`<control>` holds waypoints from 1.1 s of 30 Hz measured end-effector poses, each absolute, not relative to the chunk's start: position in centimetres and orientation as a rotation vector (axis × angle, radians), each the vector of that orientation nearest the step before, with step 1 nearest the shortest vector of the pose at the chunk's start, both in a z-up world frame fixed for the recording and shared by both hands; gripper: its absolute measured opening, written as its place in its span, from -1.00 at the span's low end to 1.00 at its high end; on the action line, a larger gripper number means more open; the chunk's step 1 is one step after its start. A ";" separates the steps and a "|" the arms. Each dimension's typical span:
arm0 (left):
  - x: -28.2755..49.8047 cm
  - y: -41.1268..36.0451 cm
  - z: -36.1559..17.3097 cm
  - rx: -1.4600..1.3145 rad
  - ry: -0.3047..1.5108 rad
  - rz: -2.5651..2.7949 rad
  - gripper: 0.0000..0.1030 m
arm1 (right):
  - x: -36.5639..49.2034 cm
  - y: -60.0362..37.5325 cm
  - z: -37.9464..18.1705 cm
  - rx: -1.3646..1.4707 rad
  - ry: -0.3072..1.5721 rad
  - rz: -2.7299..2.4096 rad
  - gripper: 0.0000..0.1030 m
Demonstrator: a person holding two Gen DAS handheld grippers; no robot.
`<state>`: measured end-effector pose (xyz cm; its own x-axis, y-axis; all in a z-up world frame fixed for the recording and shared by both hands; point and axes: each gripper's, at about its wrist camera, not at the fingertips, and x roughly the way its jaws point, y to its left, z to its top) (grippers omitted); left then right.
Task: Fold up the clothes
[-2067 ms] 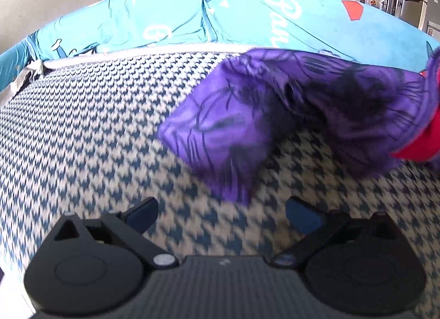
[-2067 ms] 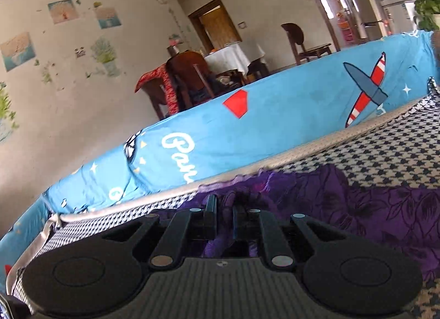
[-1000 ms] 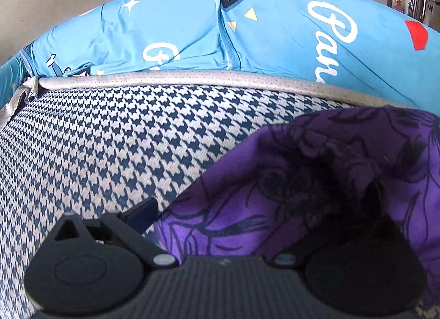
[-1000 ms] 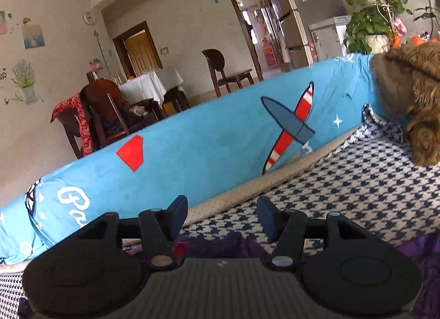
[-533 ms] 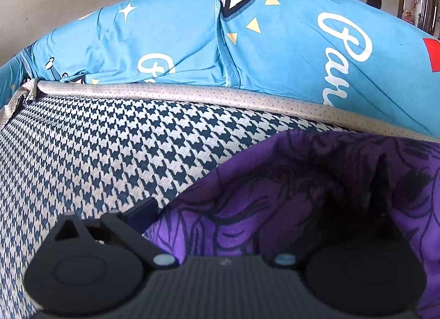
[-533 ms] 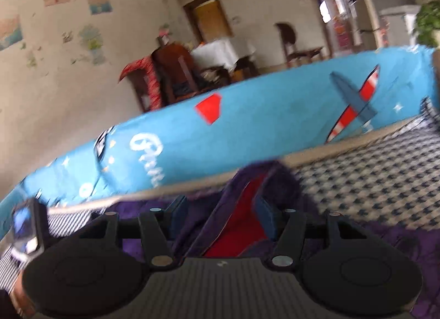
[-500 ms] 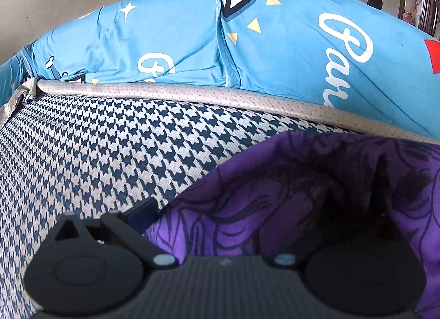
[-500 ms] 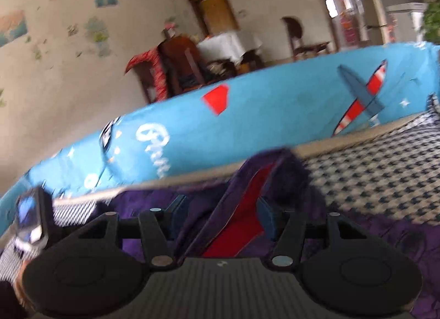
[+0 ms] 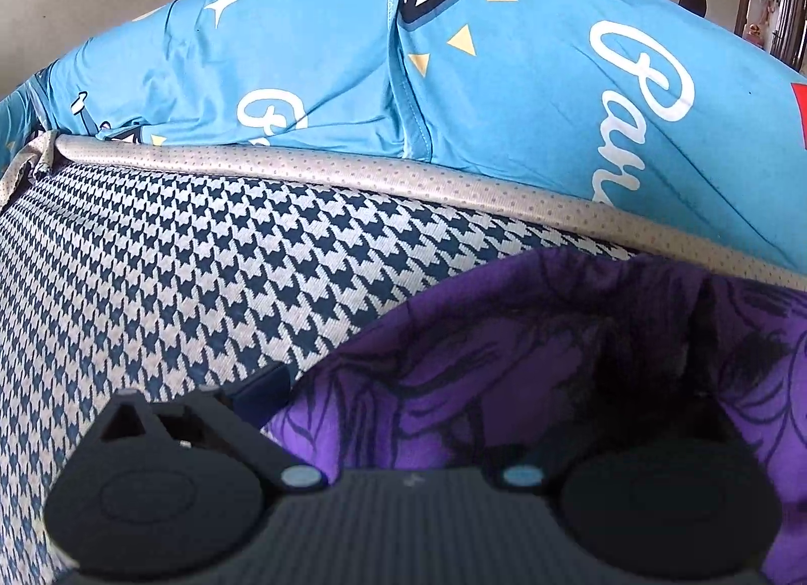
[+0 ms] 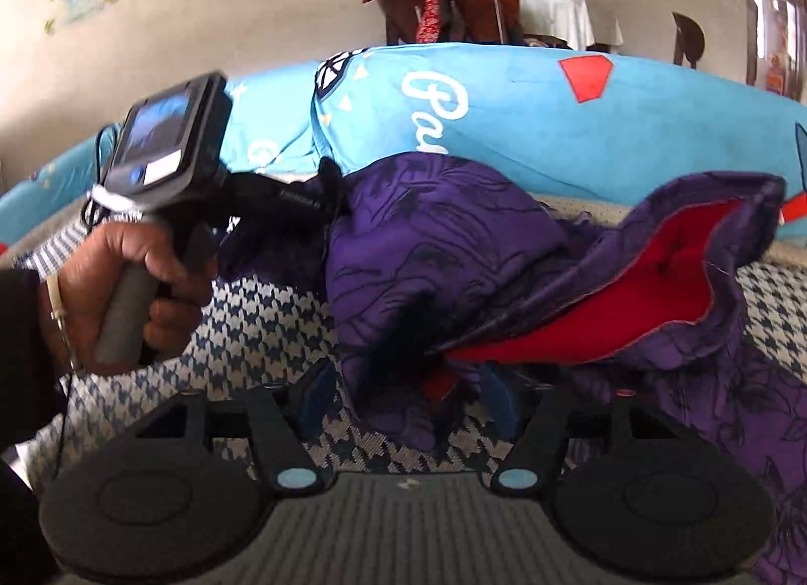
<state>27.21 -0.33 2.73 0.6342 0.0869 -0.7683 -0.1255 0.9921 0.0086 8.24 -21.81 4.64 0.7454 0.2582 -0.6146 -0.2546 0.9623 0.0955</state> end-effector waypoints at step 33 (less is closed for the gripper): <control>22.0 2.0 8.5 -0.093 0.805 0.043 1.00 | 8.2 -21.9 9.6 0.337 0.513 0.459 -0.86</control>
